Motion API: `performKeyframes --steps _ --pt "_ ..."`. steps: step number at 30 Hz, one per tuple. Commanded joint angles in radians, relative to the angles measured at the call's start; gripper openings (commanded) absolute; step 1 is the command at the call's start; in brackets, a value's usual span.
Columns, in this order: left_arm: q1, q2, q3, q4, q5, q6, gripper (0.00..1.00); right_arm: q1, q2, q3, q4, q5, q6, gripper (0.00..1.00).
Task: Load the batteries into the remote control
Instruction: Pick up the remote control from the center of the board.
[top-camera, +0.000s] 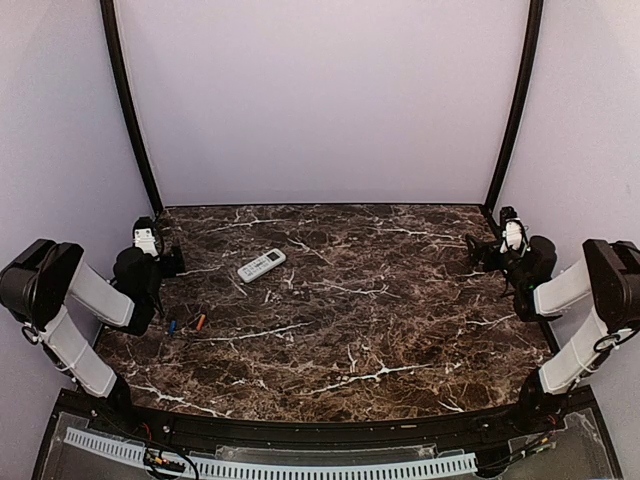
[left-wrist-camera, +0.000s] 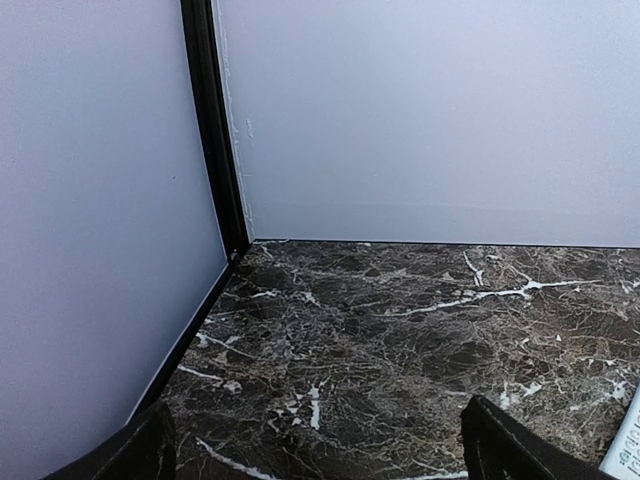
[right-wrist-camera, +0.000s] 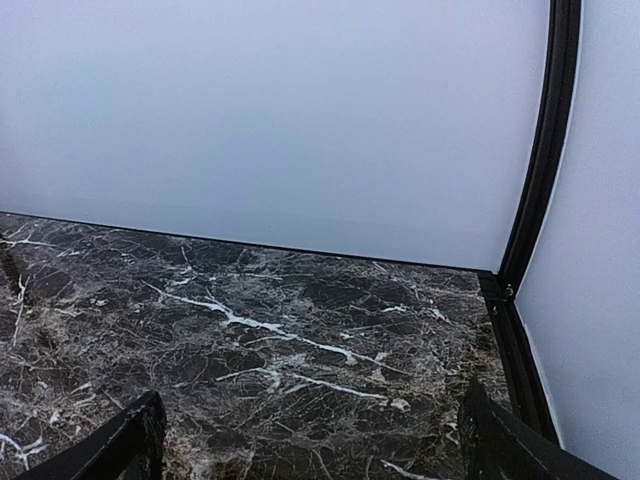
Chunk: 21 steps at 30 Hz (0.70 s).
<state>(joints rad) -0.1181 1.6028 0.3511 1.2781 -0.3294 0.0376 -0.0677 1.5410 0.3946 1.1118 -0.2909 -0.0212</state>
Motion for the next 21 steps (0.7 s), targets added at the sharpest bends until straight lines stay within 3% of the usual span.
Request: performKeyframes --steps 1,6,10,13,17,18,20,21 --pt "0.007 -0.006 0.002 -0.01 0.01 -0.008 0.99 -0.007 0.009 0.009 0.001 0.023 0.014 0.99" --pt "0.015 -0.01 0.009 -0.032 0.023 -0.016 0.99 -0.006 -0.048 0.018 -0.046 0.052 0.021 0.99" --pt "0.017 -0.01 0.017 -0.047 0.037 -0.016 0.99 -0.006 -0.244 0.125 -0.416 0.135 0.098 0.99" --pt "0.011 -0.012 0.014 -0.031 0.026 -0.007 0.99 -0.006 -0.314 0.187 -0.623 0.068 0.132 0.99" --pt "-0.014 -0.051 -0.003 -0.017 -0.016 0.013 0.99 -0.006 -0.394 0.201 -0.679 -0.059 0.168 0.99" --pt "-0.034 -0.078 0.018 -0.033 -0.103 0.038 0.99 -0.006 -0.413 0.202 -0.68 -0.092 0.18 0.99" --pt "-0.107 -0.206 0.117 -0.267 -0.155 0.099 0.99 -0.005 -0.443 0.204 -0.681 -0.147 0.205 0.99" --pt "-0.111 -0.249 0.141 -0.383 -0.109 0.116 0.99 -0.005 -0.455 0.207 -0.679 -0.166 0.22 0.99"
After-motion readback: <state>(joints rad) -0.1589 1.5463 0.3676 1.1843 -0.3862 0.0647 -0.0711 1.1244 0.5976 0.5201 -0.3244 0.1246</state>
